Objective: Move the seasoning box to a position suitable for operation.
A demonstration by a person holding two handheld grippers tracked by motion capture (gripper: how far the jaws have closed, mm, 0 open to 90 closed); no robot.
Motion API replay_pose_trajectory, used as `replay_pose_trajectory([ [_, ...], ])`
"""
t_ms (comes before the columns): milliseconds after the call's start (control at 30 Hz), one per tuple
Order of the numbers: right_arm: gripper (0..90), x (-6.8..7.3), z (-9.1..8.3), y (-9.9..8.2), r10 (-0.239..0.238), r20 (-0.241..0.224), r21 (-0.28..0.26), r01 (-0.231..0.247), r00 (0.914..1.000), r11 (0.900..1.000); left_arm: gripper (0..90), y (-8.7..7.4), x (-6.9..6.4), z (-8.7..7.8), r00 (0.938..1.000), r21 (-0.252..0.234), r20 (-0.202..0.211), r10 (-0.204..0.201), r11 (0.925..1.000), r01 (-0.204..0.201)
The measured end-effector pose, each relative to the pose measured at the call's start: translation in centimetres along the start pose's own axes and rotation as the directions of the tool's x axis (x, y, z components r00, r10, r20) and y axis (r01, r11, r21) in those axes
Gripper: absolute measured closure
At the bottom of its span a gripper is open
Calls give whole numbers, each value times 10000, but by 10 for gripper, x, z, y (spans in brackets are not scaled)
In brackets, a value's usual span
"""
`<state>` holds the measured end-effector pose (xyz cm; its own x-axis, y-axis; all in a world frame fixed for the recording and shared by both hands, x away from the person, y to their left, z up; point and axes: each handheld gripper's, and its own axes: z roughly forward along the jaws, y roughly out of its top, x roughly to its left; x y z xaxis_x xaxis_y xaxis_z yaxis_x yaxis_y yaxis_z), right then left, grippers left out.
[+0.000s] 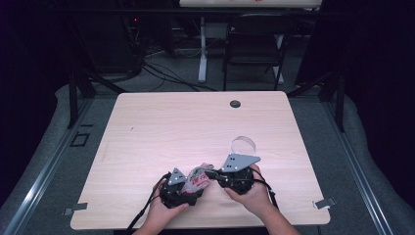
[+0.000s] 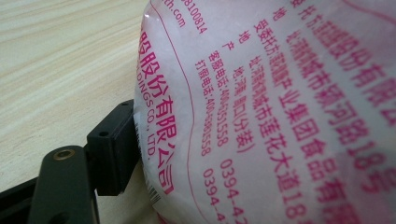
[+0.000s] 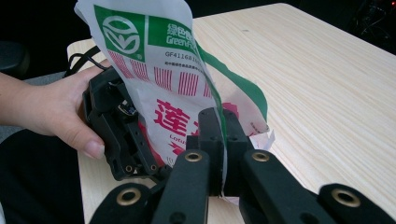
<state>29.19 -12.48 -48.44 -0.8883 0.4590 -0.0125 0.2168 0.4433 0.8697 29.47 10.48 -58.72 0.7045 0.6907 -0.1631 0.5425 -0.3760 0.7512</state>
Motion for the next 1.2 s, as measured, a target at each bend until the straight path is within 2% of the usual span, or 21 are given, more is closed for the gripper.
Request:
replay_pose_trajectory([
  [200, 900, 0, -1, -1, 22, -3, -15, -22, 10000, 10000, 262, 0, 0, 1, 10000, 224, 46, -6, 9997, 5],
  [433, 900, 0, -2, -3, -47, 28, 90, 46, 10000, 9999, 292, 1, -5, 2, 9981, 380, -379, 490, 9981, -475],
  [533, 900, -1, -3, -5, -34, 12, 135, 34, 10000, 9999, 306, 0, -8, 3, 9954, 471, -567, 777, 9961, -751],
  [633, 900, -2, -4, -7, -15, 30, 184, 14, 10000, 9998, 318, 0, -10, 4, 9901, 592, -793, 1157, 9920, -1112],
  [733, 900, -4, -5, -9, 56, 14, 238, -57, 10000, 9997, 334, 0, -11, 4, 9887, 533, -929, 1181, 9921, -1135],
  [1200, 900, -4, -7, -9, 27, 133, 203, -29, 9999, 9998, 427, 0, -10, 3, 9864, 413, -909, 1368, 9902, -1335],
])
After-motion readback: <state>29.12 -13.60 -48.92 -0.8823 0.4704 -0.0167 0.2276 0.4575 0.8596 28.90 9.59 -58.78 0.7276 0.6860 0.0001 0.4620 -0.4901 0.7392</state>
